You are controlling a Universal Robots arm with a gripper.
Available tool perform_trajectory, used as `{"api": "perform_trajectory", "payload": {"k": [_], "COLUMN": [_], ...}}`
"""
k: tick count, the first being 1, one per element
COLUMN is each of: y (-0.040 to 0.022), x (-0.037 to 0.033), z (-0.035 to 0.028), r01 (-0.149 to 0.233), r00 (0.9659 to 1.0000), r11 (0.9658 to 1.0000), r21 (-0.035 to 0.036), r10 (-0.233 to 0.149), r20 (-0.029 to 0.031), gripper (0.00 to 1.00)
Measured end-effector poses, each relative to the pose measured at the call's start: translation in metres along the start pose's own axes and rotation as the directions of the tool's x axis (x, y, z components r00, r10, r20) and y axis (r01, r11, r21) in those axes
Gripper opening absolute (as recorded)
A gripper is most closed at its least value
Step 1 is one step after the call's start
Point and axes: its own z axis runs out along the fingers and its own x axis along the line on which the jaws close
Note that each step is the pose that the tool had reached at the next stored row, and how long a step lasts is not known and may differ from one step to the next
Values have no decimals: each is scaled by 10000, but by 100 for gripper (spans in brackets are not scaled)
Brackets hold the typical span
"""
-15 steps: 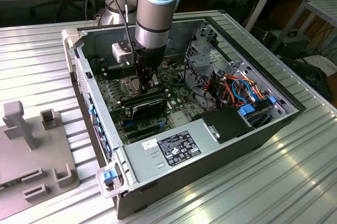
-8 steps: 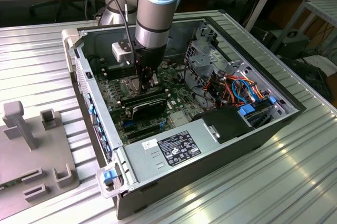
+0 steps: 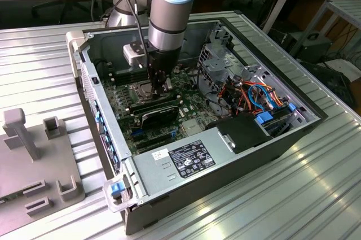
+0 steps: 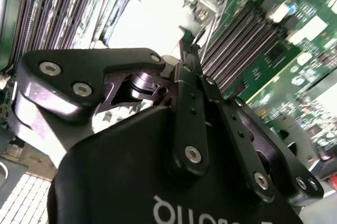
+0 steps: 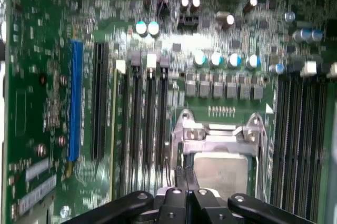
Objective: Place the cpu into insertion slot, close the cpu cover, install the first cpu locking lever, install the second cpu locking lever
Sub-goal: 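Install the second cpu locking lever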
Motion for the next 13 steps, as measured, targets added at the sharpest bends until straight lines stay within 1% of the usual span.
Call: {"api": "perform_trajectory", "payload": {"k": [2,3,5,7,8,9,10,11,13], "y": [-28,-43,-60,-69,-77,-104,-138,-152,-158], "x": [1,0,-2,-4,-4,-3,0,6,35], "z": [-9,-31,-143,-210,-231,-242,-242,-243,-243], "r01": [-1,0,0,-1,-1,-1,0,-2,-3], "r00": [10000,10000,10000,10000,10000,10000,10000,10000,10000], "r11": [10000,10000,10000,10000,10000,10000,10000,10000,10000], "r21": [-1,1,-2,-1,-1,-2,-20,-30,-35], "r10": [1,0,0,1,1,1,0,2,3], "r20": [0,1,-6,-1,-2,0,-11,-24,-28], "gripper": [11,11,11,11,11,11,11,11,11]}}
